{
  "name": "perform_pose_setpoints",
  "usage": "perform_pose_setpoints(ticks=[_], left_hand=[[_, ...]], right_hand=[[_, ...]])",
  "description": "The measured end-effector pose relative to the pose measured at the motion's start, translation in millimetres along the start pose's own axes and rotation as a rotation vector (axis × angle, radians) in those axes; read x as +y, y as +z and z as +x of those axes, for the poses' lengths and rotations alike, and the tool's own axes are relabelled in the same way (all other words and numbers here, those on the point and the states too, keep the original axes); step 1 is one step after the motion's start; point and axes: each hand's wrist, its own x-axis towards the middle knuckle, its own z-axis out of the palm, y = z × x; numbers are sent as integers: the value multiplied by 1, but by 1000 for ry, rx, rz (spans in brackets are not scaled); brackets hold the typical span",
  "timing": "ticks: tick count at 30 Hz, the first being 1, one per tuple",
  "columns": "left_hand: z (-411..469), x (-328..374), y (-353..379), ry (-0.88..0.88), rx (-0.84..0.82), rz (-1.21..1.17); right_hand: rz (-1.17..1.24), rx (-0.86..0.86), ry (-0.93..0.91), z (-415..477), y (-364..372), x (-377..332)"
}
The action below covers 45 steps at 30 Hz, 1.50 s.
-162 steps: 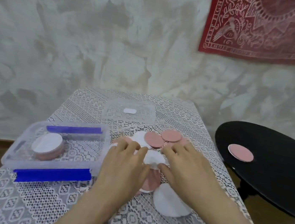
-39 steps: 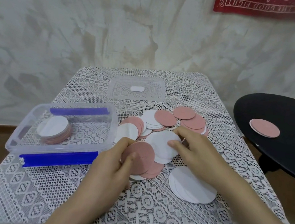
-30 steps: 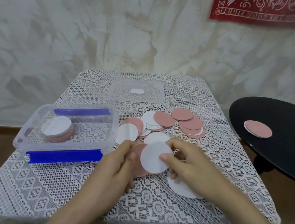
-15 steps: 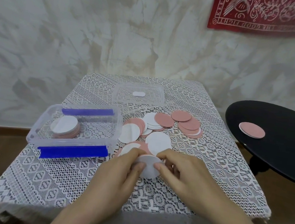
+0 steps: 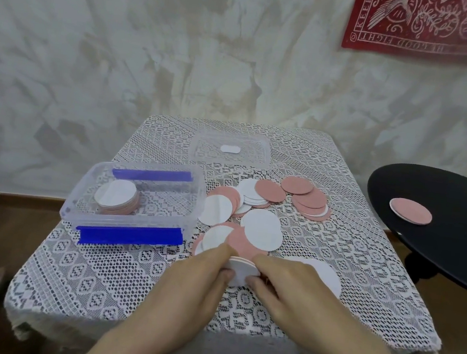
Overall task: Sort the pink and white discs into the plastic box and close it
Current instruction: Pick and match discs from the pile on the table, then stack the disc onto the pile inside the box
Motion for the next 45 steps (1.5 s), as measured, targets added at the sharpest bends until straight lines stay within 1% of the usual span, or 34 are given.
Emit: perform_pose_setpoints(ticks=[3,6,9,11,15,17,20,23,28,31,34,36,40,42,45], left_hand=[[-1,-2,-5,-14,26,-30],[-1,-6,-5,-22,1,-21],[-2,-10,-10,-36,18,-67],[-3,-13,-20,-38,45,-93],[-6,-20,-45,-52,121,-113],[-8,-26,-61,-70,178,-120],[-11,-40,-83,-113,250,-176],[-14,-60,-100,-179,292,-180],[-20,-90,-126,-273,325,-116],[-23,-105,-138,-318,387,-72],[-24,-117,-145,-386,470,-12],[-23,-122,-146,-438,451,30],[-17,-125,-144,-524,318,65],[-14,-125,-143,-547,288,50],[-13,-128,-142,-550,292,60]], right_hand=[[76,93,-15,0,2,-2],[60,69,-12,2,9,-5],[89,115,-7,8,10,-9],[142,150,-4,13,8,-14],[186,247,-72,31,2,-34],[219,269,-82,43,1,-47],[259,249,-85,66,1,-69],[293,232,-76,94,3,-84],[370,171,-49,136,15,-104],[393,125,-35,158,19,-112],[491,104,-9,179,20,-112],[512,69,39,194,21,-112],[439,3,101,218,28,-113],[413,-37,125,227,34,-115],[262,-91,131,234,40,-117]])
